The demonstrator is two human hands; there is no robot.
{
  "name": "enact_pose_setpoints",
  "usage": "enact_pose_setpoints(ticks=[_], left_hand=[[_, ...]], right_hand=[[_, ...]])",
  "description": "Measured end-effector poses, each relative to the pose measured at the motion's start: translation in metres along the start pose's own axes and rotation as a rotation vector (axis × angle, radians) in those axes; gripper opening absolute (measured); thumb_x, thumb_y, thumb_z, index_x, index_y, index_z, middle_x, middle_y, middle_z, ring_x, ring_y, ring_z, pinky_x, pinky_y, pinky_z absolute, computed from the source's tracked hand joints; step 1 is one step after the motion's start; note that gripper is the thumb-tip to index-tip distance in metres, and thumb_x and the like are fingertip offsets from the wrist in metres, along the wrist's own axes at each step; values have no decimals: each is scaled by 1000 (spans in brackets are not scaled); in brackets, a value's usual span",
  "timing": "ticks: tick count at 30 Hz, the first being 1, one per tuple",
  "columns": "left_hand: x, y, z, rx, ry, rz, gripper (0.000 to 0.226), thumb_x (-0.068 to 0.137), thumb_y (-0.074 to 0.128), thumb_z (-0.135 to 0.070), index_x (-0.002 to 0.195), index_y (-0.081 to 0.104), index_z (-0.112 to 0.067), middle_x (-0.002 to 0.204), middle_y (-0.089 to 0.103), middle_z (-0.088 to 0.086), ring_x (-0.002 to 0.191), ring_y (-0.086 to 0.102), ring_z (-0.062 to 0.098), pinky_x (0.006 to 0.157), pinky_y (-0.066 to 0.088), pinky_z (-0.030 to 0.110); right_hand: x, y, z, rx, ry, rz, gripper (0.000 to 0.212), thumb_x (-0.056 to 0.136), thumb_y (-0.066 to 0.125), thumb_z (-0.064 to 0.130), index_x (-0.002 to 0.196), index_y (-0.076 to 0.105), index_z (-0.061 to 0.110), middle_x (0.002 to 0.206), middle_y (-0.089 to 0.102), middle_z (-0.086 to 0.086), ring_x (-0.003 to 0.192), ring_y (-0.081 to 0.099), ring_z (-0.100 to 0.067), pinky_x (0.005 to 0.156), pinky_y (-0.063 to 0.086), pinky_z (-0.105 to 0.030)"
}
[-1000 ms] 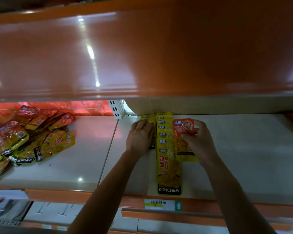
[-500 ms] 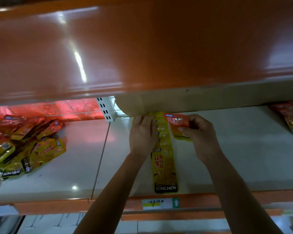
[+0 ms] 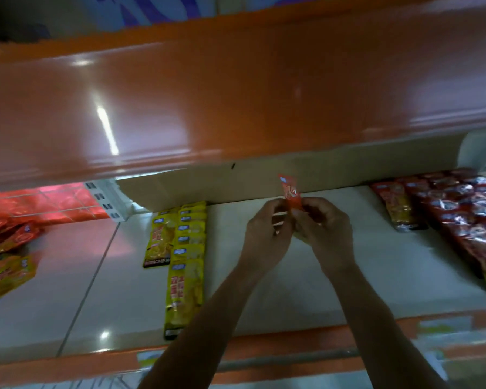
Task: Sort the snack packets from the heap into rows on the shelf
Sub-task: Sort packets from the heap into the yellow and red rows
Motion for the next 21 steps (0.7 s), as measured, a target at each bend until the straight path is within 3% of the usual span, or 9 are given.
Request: enact_pose_setpoints(ticks=[3, 5, 7, 10, 14, 21], left_hand=[[7, 54, -4, -108, -112, 85, 28, 96, 53, -16, 124, 60, -18, 113, 65, -7, 91, 65, -5, 80, 51, 12], [9, 84, 0, -219, -242, 111, 29, 98, 52, -22, 124, 59, -12, 107, 69, 0, 87, 69, 3, 76, 55, 19], [10, 110, 2, -245, -337, 114, 33, 98, 49, -35, 116, 60, -10, 97, 69, 0, 77, 70, 3, 64, 53, 13], [15, 139, 1, -232, -407, 85, 28, 98, 43, -46, 95, 62, -26, 91, 70, -3, 78, 69, 9, 68, 53, 18], [27, 166, -3, -102, -382, 31, 24, 93, 55, -44, 100, 68, -25, 91, 71, -7, 84, 69, 10, 78, 55, 28], [35, 221, 6, -113, -513, 81, 17, 92, 58, -30, 94, 70, -18, 92, 71, -2, 87, 68, 16, 78, 55, 32]], right_hand=[[14, -35, -14, -31, 31, 49, 15, 90, 62, 26, 93, 69, 40, 88, 72, 12, 84, 68, -8, 81, 56, -45], [24, -58, -27, -49, 77, 70, 16, 94, 56, 29, 95, 70, 37, 89, 72, 10, 84, 68, -8, 81, 57, -45], [33, -78, -38, -70, 113, 110, 21, 96, 52, 30, 102, 72, 26, 97, 72, 3, 89, 67, -11, 84, 56, -45], [42, -108, -51, -61, 143, 123, 20, 96, 53, 29, 100, 70, 20, 99, 71, 0, 90, 67, -11, 83, 57, -39], [53, -158, -63, -264, 103, 1, 18, 96, 54, 21, 104, 69, 19, 96, 69, 3, 85, 63, -10, 65, 46, -18], [66, -222, -66, -531, 9, -208, 22, 88, 57, 6, 105, 71, 10, 100, 69, -8, 93, 61, -26, 72, 39, -27]])
Point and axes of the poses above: each hand's wrist, its own x-axis towards the middle knuckle, its own y-axis out of the palm, z = x × y, the point moved 8 cm from there along x, towards the middle knuckle
